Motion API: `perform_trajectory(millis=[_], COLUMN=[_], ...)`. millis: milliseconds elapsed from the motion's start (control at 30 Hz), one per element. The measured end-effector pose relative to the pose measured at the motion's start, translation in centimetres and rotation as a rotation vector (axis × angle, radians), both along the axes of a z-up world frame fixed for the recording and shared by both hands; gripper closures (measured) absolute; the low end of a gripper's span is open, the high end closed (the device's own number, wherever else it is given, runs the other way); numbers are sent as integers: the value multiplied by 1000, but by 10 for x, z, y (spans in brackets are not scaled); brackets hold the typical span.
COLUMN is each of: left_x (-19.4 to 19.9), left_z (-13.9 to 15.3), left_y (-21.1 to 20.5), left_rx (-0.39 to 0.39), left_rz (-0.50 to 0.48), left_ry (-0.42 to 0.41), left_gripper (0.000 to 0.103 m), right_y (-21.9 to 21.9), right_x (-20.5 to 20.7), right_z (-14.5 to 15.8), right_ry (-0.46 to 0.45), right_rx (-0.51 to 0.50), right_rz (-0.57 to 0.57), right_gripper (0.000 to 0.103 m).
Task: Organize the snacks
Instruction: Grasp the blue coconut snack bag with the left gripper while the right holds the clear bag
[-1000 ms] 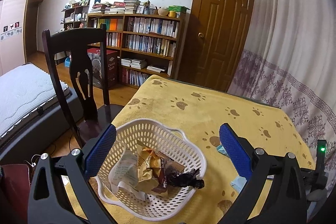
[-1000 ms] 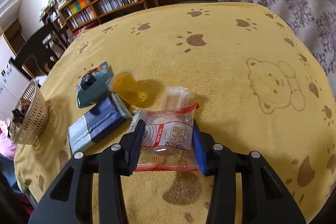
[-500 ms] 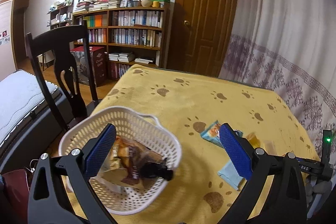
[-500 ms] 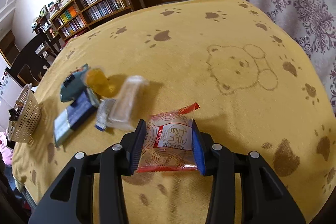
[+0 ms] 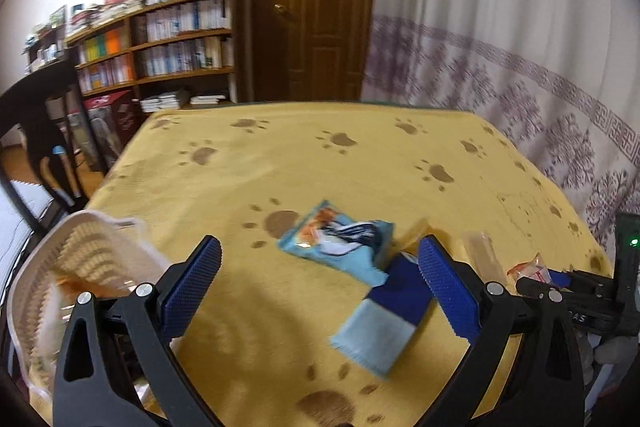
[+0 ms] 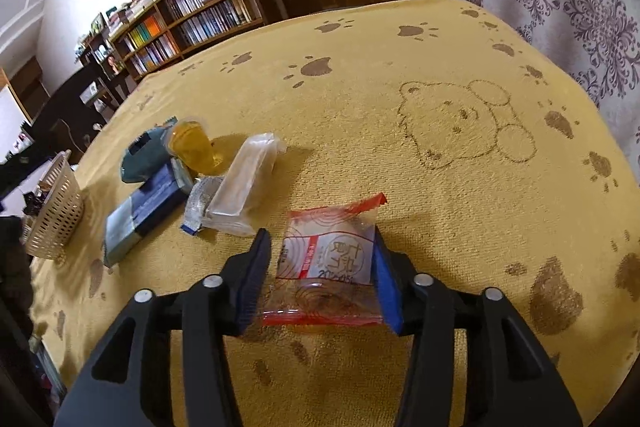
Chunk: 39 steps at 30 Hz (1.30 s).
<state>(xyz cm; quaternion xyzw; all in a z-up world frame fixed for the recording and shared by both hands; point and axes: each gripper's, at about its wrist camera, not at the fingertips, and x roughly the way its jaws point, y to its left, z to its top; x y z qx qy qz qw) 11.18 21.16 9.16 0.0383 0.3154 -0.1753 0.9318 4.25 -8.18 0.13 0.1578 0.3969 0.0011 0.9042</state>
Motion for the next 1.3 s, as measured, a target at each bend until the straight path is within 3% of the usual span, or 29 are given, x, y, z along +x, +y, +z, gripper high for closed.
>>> perform_trajectory(millis=[233,433,900,1300], left_x=[36,70,111,94], left_z=[-28,-54,-90,-79], left_y=[-31,-48,-46,-41], left_rx=[-23,33,111,75], left_rz=[-77,-102,-50,-68], left_ry=[100,157,245,218], left_gripper=[3,3,3,26], right_y=[2,1,-1,0], right_x=[-1,-2,-2,-1], right_z=[0,0,0,-1], right_ry=[-9,-15,-16,-16], right_rx=[4,28,42,27], right_rz=[16,16,17,20], right_gripper=[42,40,40,39])
